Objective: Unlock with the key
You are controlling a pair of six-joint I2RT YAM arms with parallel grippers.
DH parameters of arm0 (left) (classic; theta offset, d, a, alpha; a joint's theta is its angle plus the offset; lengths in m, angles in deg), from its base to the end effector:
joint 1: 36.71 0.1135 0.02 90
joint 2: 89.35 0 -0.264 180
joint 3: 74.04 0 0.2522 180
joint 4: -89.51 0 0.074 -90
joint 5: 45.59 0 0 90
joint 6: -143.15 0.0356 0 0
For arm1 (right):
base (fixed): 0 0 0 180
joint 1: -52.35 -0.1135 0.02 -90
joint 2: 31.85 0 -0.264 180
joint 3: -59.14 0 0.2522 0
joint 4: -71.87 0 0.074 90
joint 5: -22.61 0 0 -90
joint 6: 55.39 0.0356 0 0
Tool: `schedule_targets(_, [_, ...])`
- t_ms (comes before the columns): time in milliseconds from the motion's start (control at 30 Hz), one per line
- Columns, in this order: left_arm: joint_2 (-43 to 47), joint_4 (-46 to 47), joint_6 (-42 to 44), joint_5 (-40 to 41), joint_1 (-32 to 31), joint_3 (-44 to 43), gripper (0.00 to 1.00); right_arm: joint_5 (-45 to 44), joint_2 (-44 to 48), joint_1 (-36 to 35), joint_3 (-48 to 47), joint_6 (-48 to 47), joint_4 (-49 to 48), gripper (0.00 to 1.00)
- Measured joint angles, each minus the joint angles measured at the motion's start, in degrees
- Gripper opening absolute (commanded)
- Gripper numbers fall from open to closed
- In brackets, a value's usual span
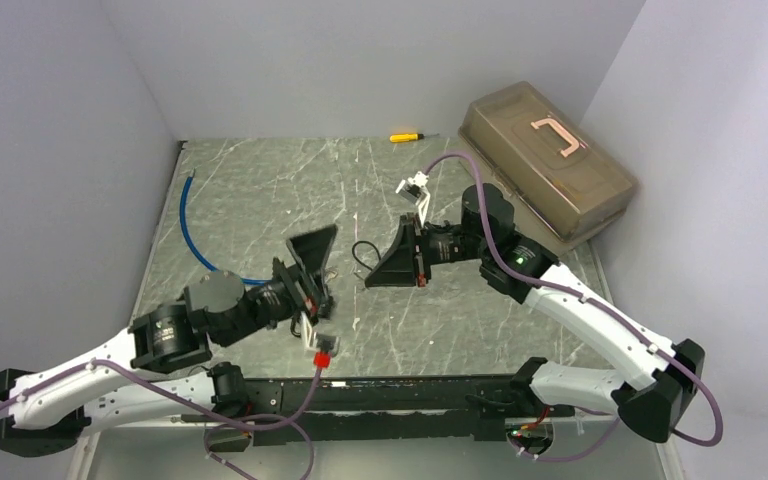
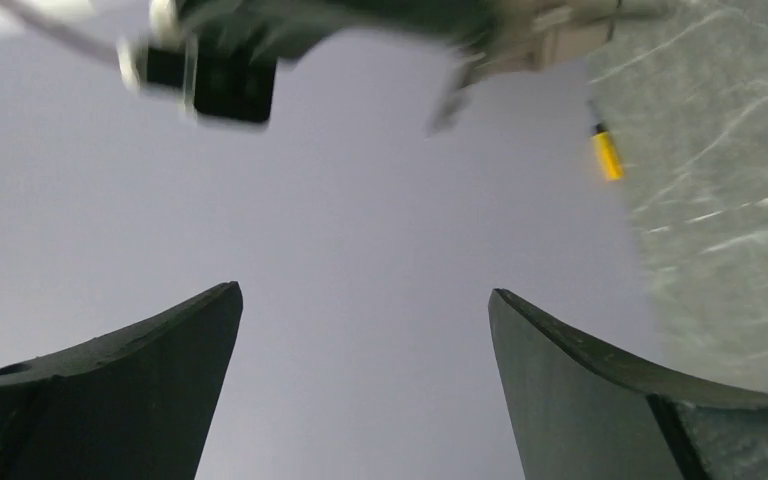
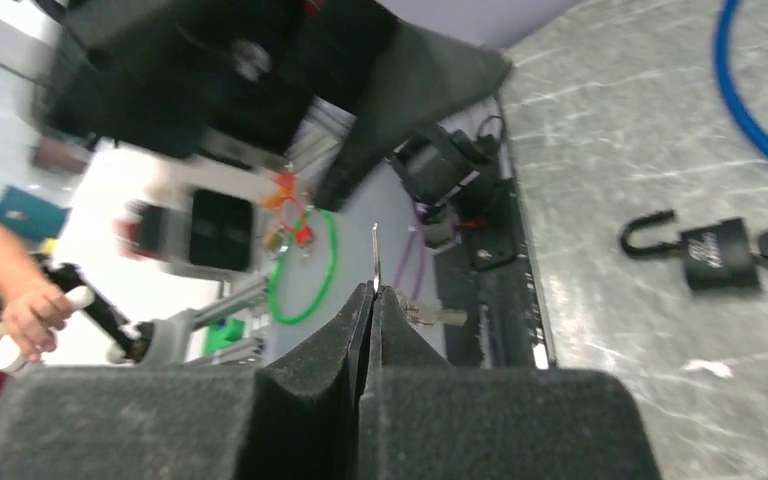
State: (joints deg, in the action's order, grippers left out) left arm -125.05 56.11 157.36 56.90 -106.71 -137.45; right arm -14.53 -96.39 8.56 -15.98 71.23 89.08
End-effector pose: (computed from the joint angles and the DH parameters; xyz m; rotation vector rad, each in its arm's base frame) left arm 0.0541 -0.1262 0.3740 1.6880 0.2539 0.6300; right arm 0.1603 0.1930 0.3871 -0.9229 1.7758 1.7467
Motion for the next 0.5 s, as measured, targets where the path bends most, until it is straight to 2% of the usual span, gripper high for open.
schedule_targets(167, [-6.62, -8.41, -26.82, 0.72, 6.49, -12.24, 0.99, -5.11, 2.69, 0.00, -0.68, -9.40, 10.12, 0.00])
schedule_targets(267, [-11.52, -16.79, -43.01, -4.07, 15.93, -18.12, 0.99, -7.93, 3.61, 0.02, -0.68, -13.27, 14.56, 0.00])
schedule_targets(400, [-18.80, -21.62, -54.21, -15.63, 29.38, -19.63, 0.99, -11.80, 4.79, 0.11, -0.66, -16.50, 19.06, 0.00])
schedule_targets(500, [-25.31, -24.52, -55.12, -24.39, 35.74, -19.28, 0.99, -14.95, 6.93, 0.35, -0.02, -17.94, 21.29, 0.00])
